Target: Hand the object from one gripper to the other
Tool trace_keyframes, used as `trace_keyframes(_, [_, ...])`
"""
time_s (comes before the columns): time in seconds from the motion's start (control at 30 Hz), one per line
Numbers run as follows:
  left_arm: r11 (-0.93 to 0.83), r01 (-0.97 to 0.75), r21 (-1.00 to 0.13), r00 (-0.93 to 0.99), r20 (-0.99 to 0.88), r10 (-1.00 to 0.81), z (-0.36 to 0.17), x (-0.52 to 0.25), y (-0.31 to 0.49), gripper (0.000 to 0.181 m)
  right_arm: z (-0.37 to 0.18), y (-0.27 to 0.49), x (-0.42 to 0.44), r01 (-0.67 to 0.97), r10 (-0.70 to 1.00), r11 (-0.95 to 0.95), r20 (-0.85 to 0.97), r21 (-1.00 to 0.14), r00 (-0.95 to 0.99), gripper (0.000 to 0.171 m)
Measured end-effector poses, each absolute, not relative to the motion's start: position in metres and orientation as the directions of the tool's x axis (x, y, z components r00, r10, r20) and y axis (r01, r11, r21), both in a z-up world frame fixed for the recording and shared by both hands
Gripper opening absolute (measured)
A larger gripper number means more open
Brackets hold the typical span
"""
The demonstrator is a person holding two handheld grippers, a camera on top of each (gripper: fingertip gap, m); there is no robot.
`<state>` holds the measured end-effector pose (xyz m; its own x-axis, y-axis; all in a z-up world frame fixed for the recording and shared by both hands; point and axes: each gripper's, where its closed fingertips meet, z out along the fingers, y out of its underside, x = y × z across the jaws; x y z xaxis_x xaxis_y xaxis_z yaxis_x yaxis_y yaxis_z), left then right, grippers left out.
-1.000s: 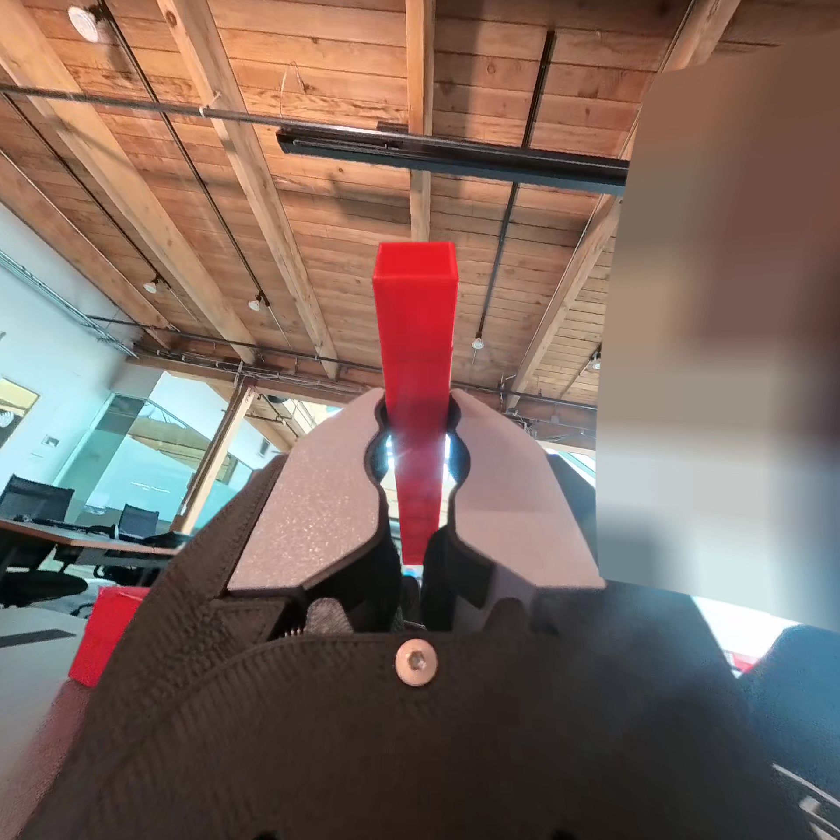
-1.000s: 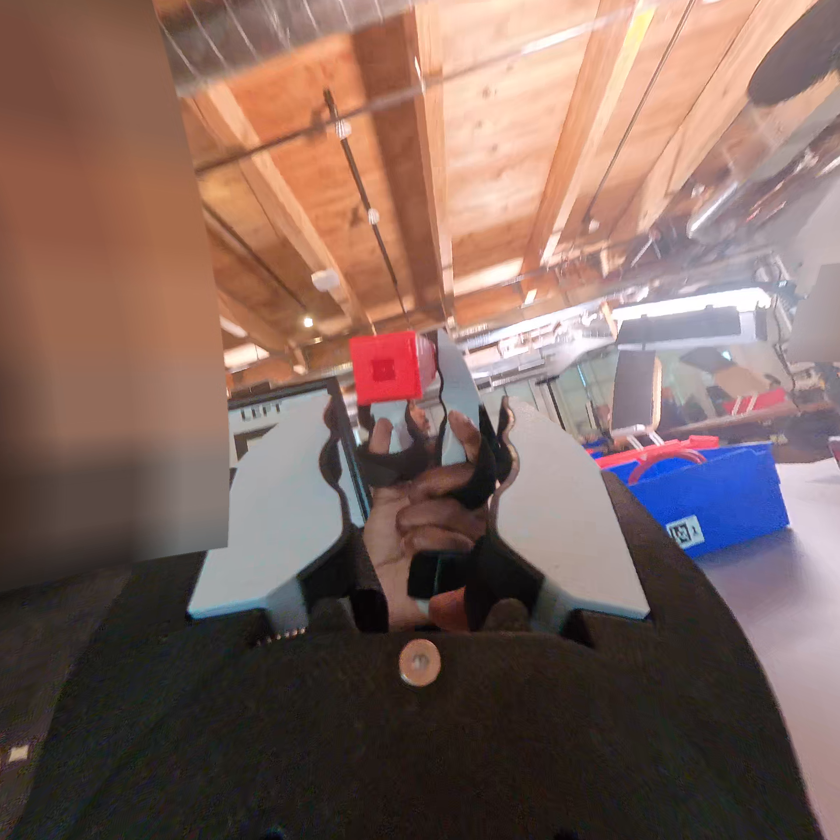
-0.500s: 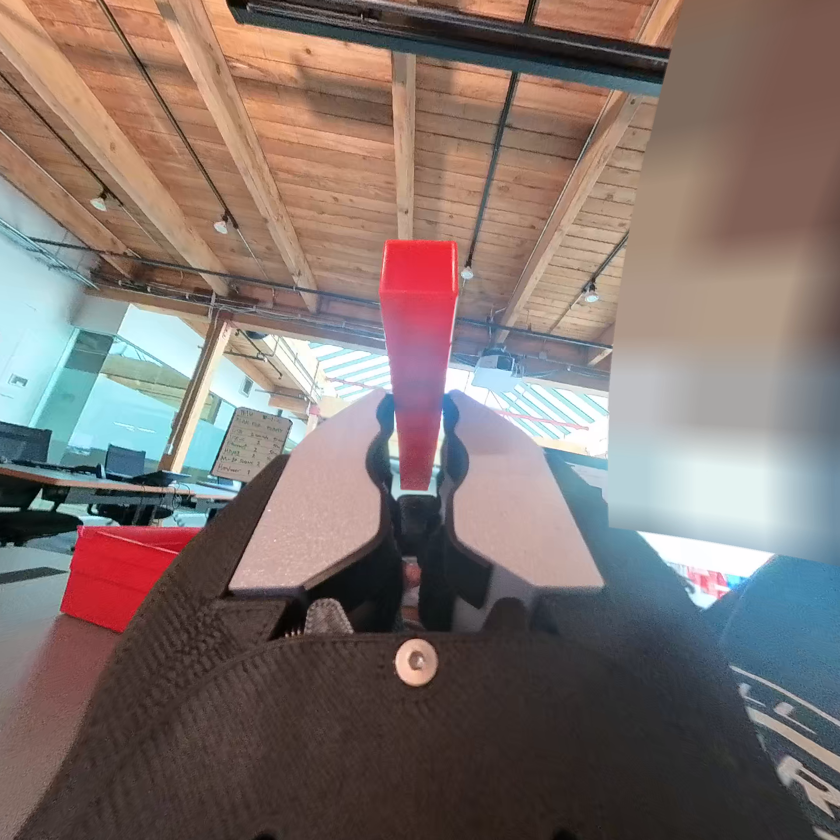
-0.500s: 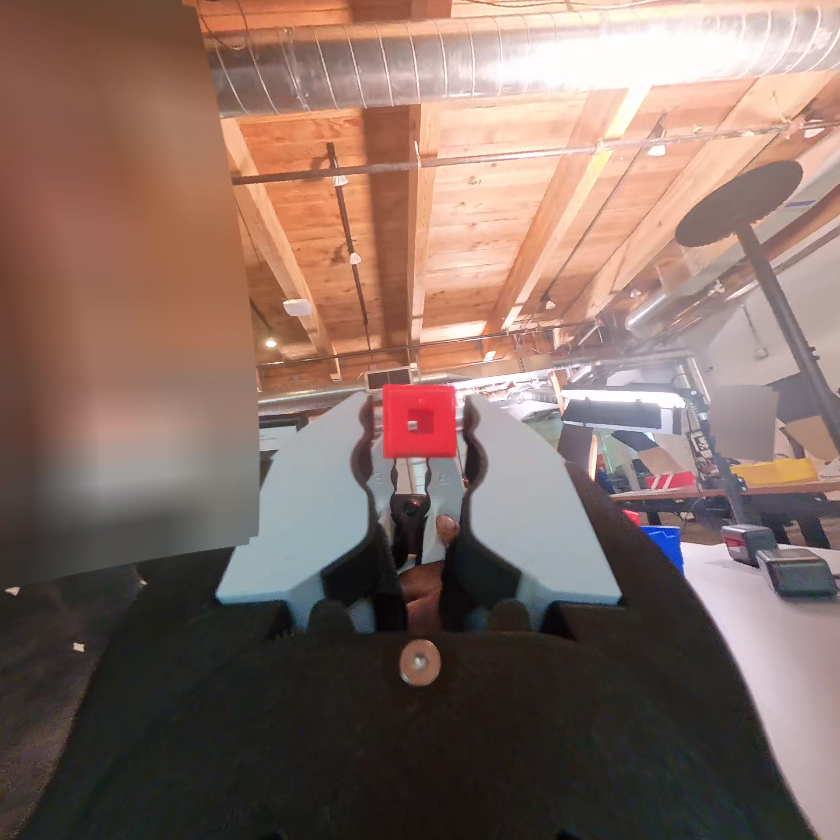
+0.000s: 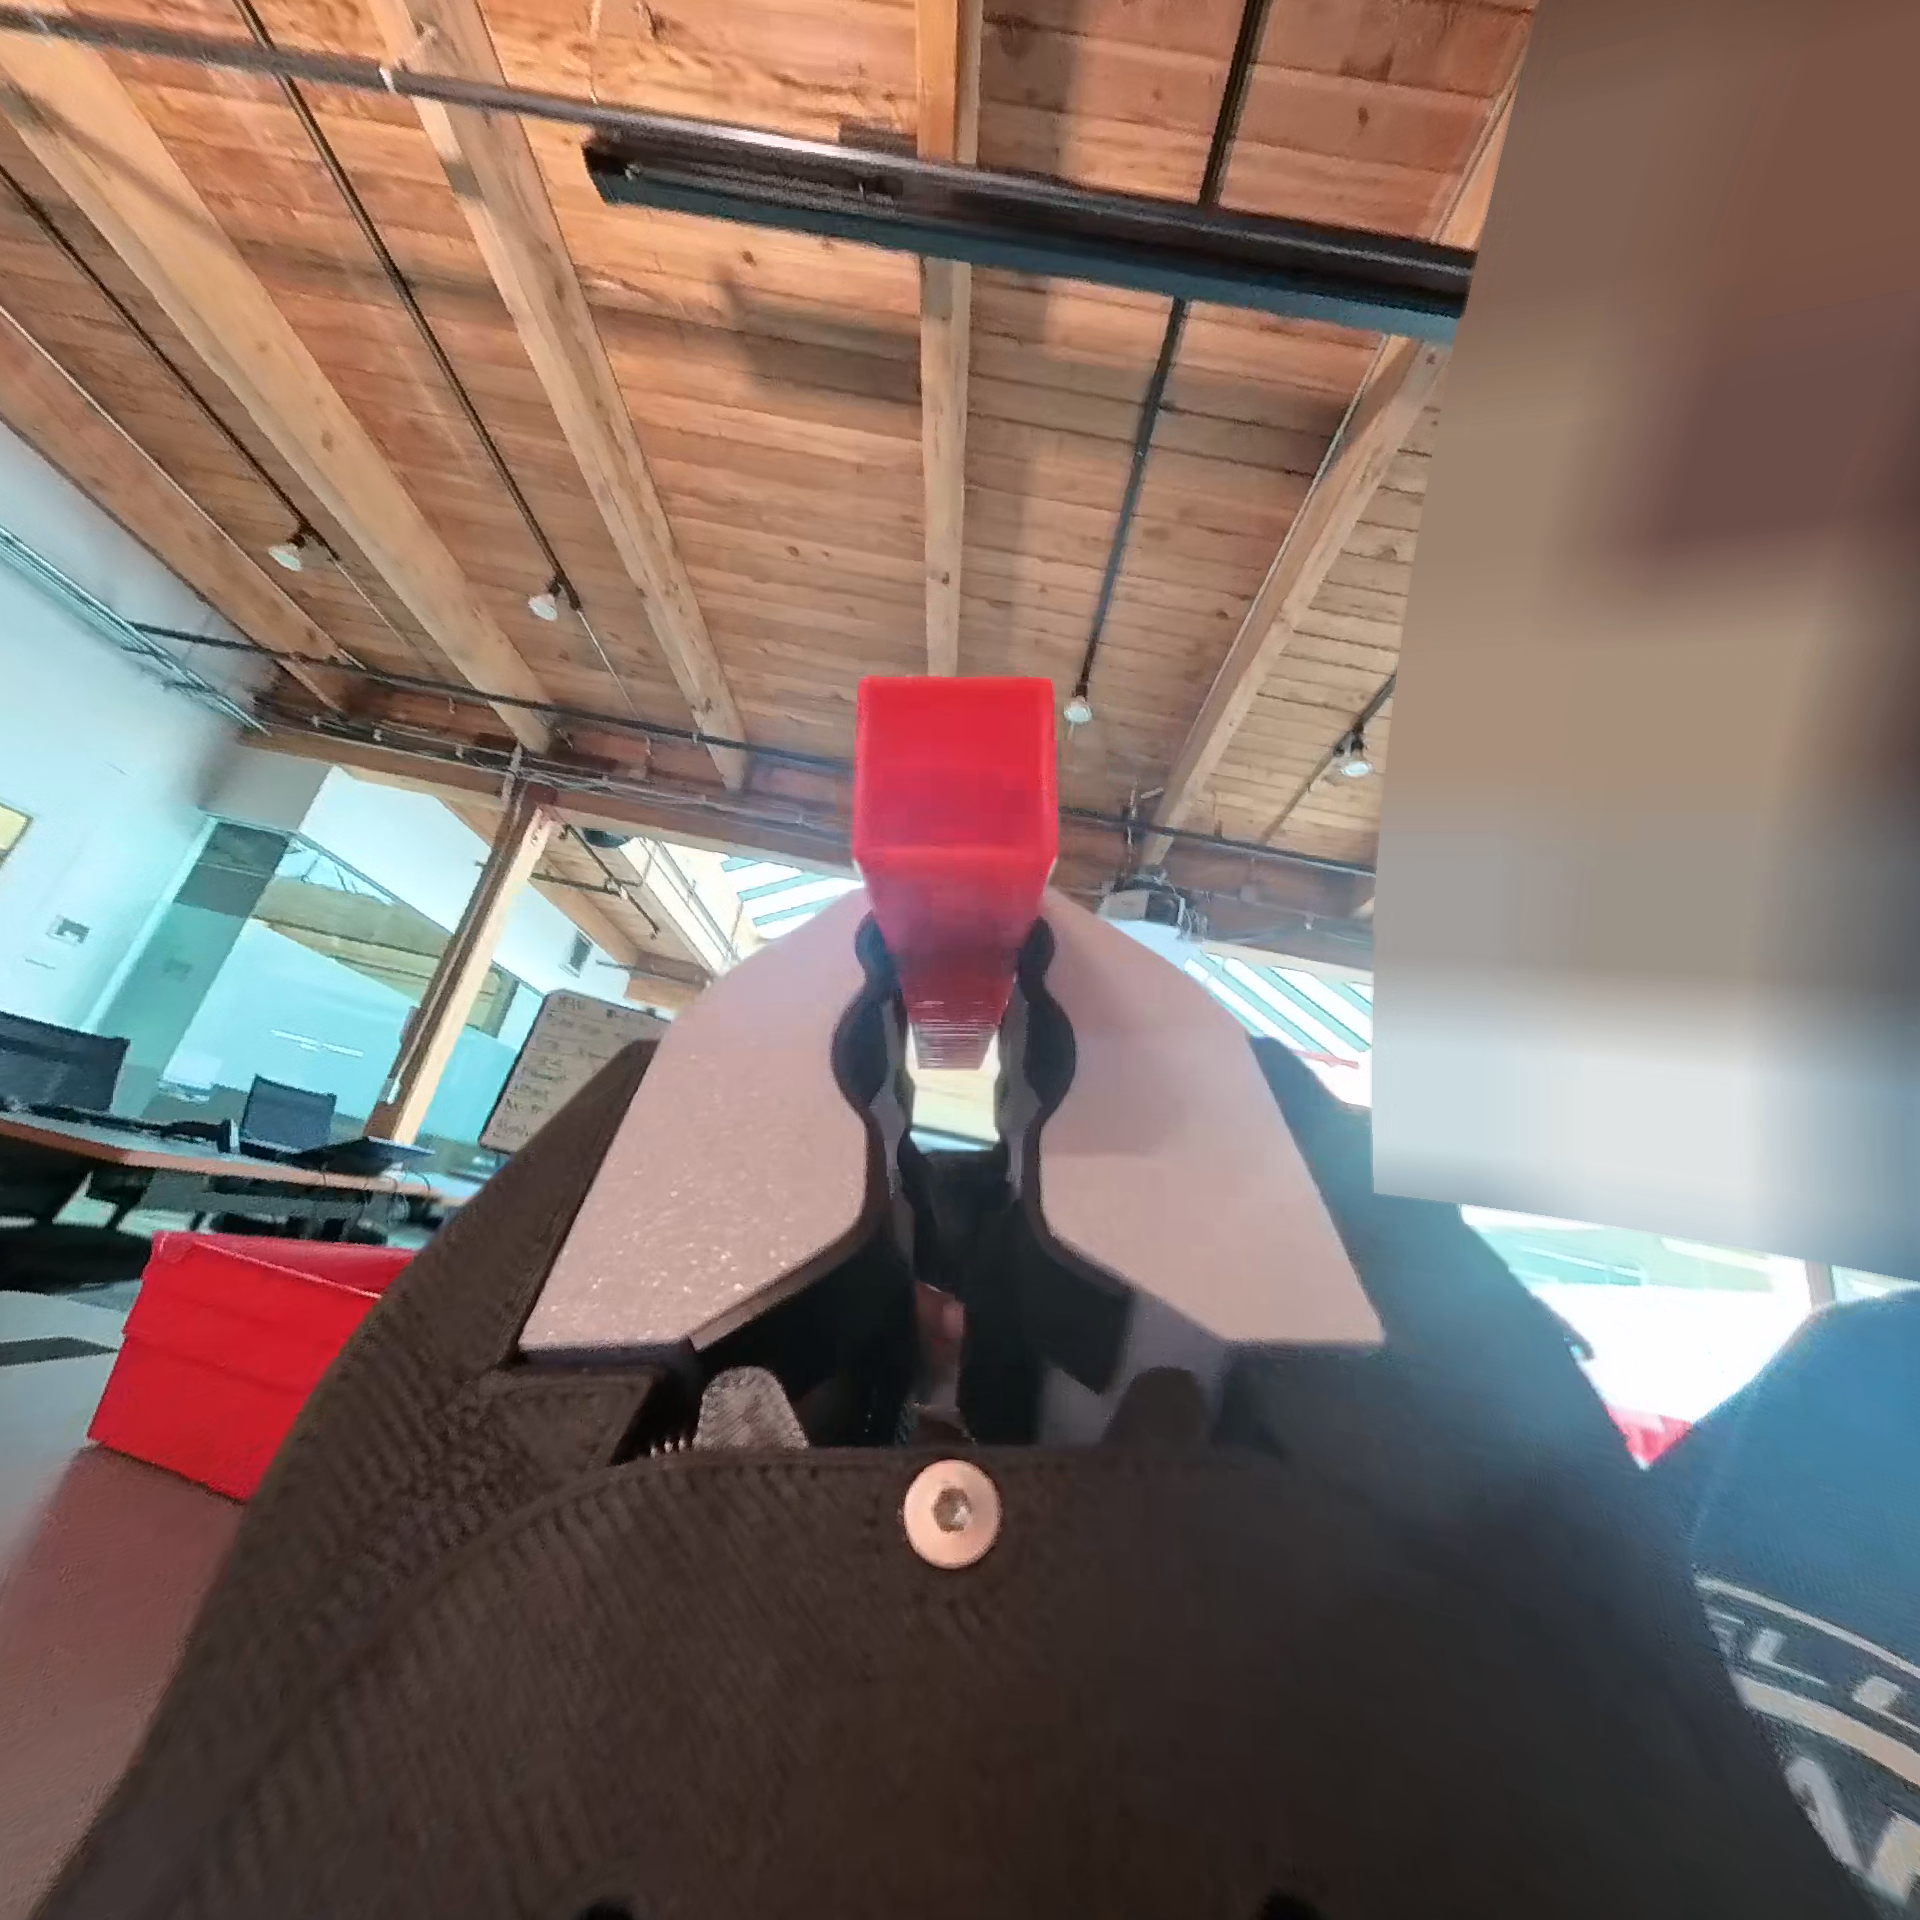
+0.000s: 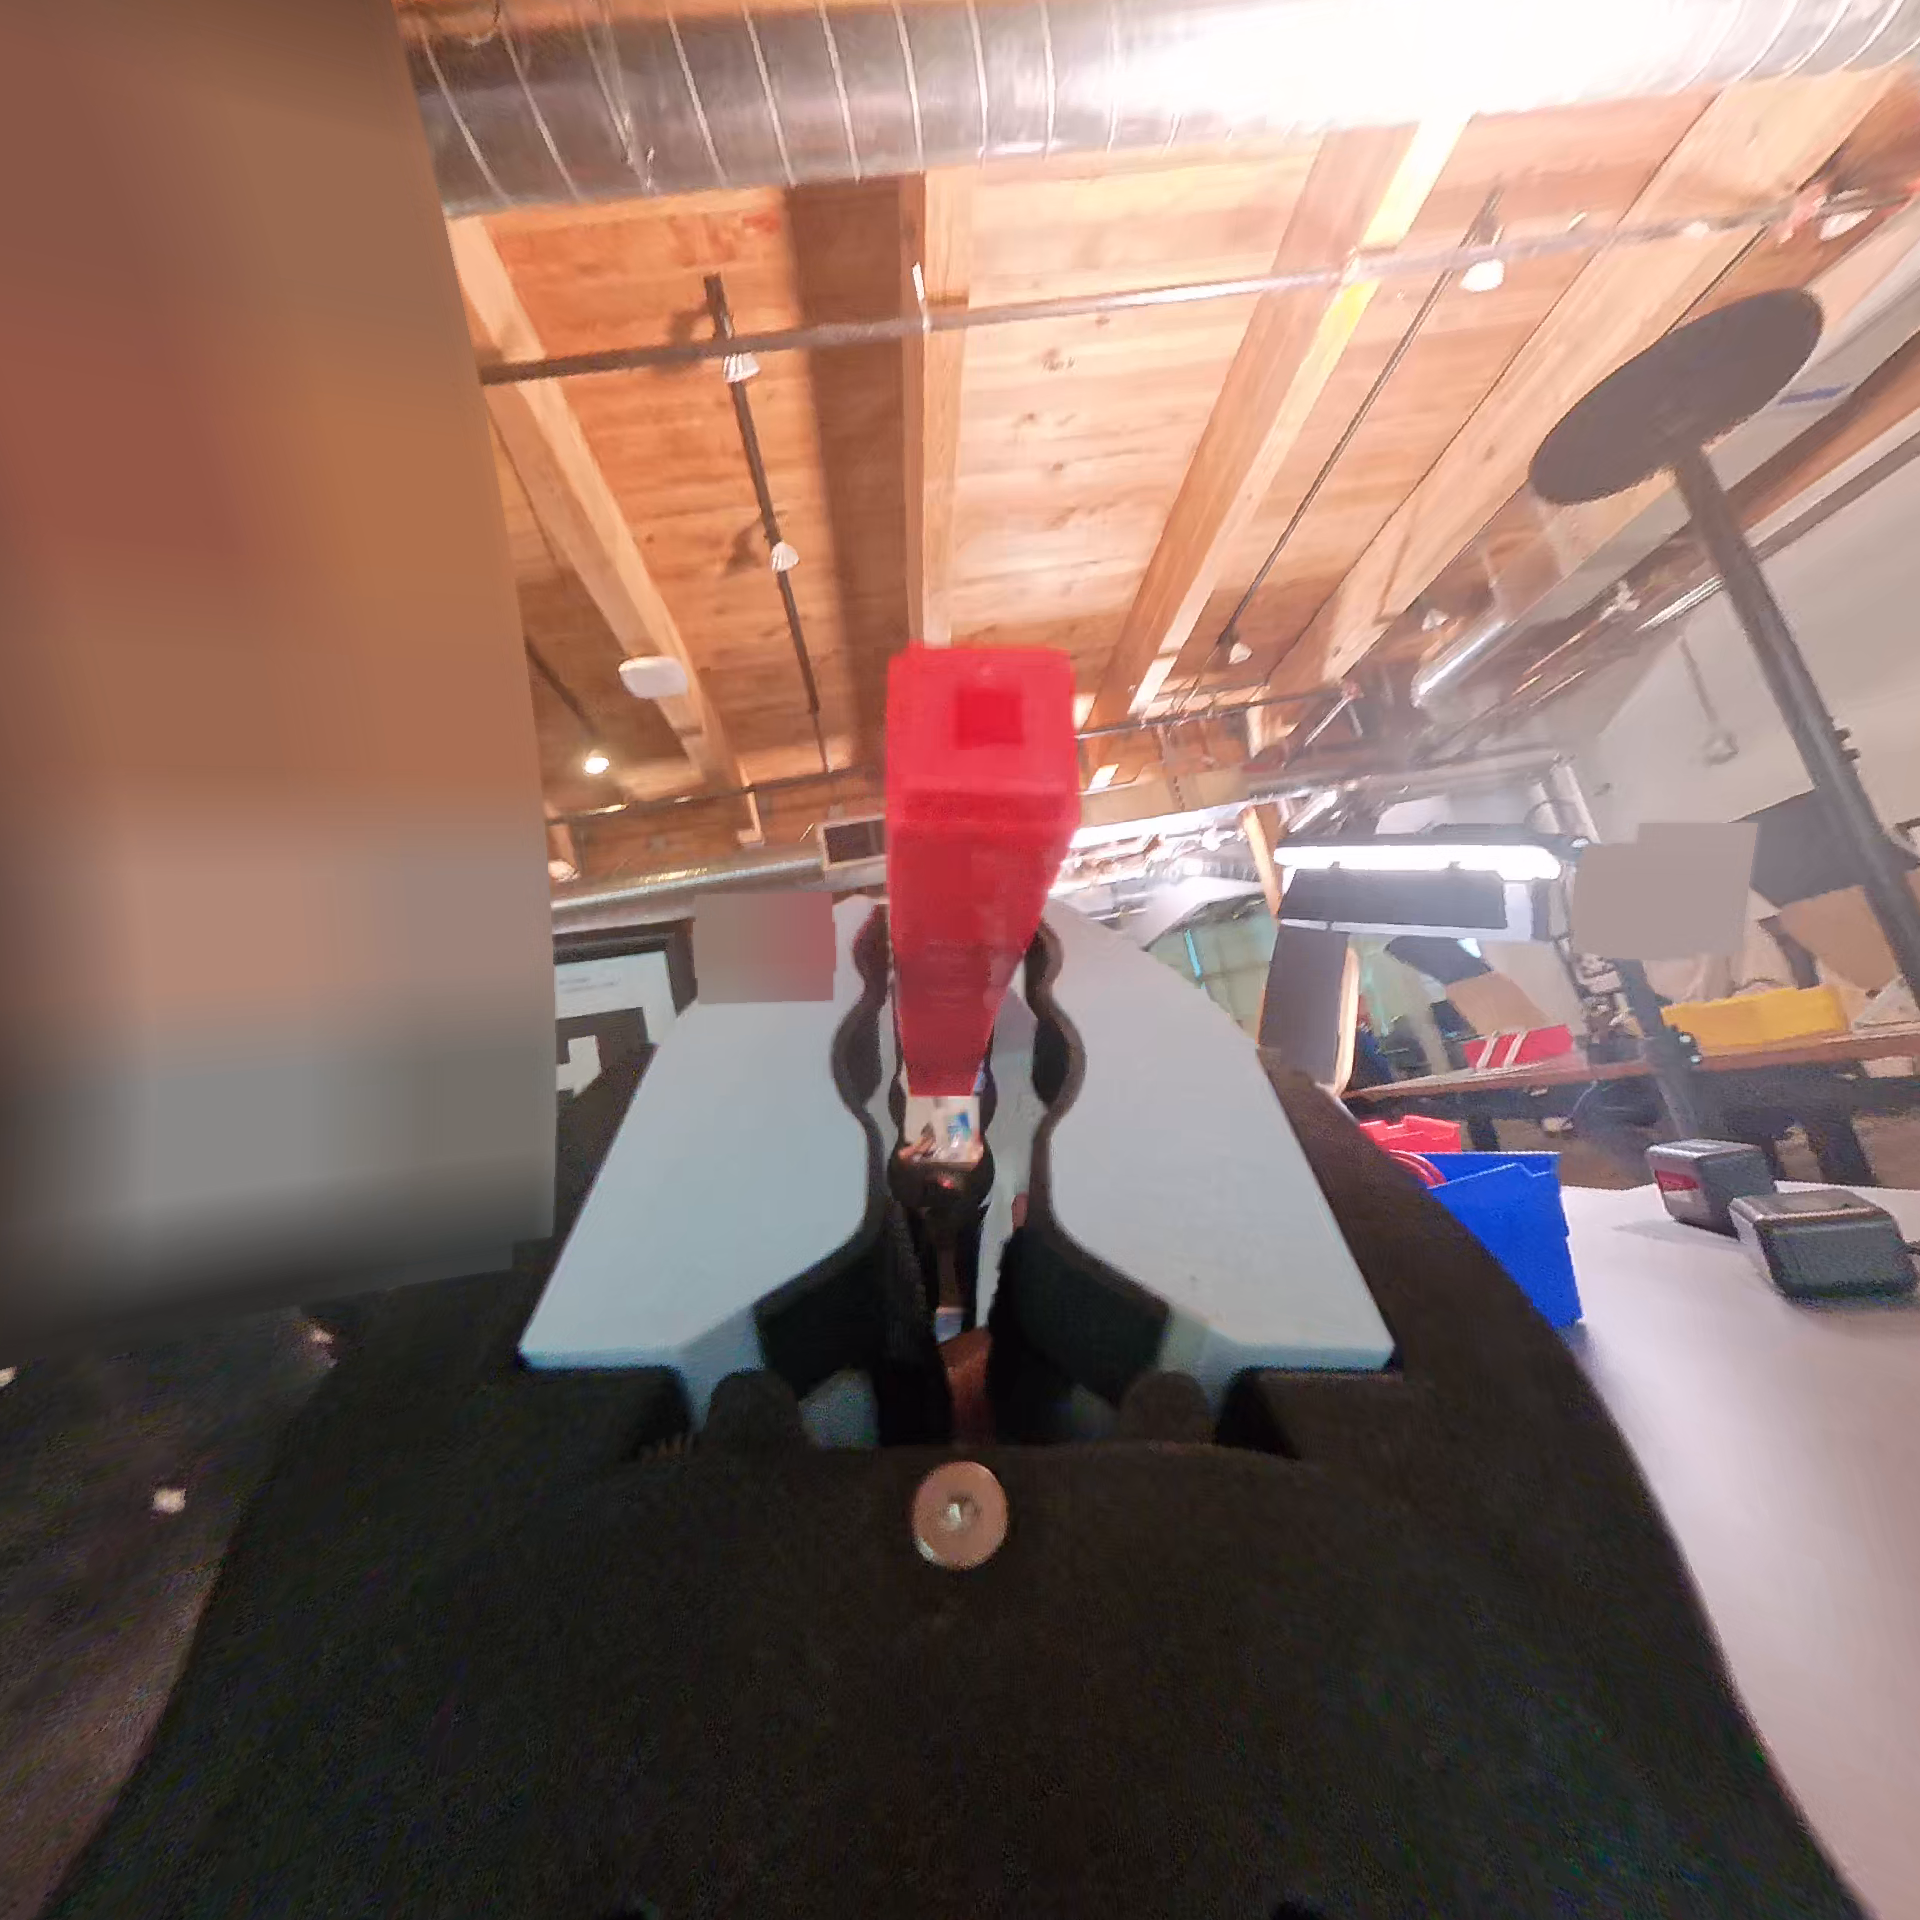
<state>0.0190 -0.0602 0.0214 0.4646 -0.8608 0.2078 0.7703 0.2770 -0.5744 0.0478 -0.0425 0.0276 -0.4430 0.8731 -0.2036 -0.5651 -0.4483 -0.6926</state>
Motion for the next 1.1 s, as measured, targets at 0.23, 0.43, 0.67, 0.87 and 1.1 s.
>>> trace_keyframes(0.23, [0.249, 0.704, -0.665, 0.458, 0.157, -0.875, 0.010, 0.040, -0.055, 0.025, 0.029, -0.042, 0.051, -0.524, 0.858, -0.456, -0.201, -0.719, -0.472, 0.022])
trace_keyframes(0.43, [0.007, 0.429, -0.903, 0.266, 0.119, -0.957, -0.001, 0.043, -0.058, 0.052, 0.034, -0.025, 0.070, -0.355, 0.909, -0.280, -0.127, -0.892, -0.398, 0.022])
trace_keyframes(0.67, [-0.017, 0.174, -0.985, 0.361, 0.080, -0.929, -0.035, 0.067, -0.049, 0.022, 0.024, -0.045, 0.064, -0.241, 0.907, -0.180, -0.066, -0.954, -0.416, 0.022])
trace_keyframes(0.87, [-0.019, 0.360, -0.933, 0.336, 0.149, -0.930, -0.026, 0.078, -0.045, 0.022, 0.019, -0.051, 0.053, -0.244, 0.925, -0.149, -0.048, -0.958, -0.377, 0.023])
trace_keyframes(1.1, [0.008, 0.364, -0.931, 0.345, 0.127, -0.930, -0.025, 0.082, -0.047, 0.022, 0.008, -0.058, 0.048, -0.156, 0.925, -0.108, -0.041, -0.982, -0.377, 0.023])
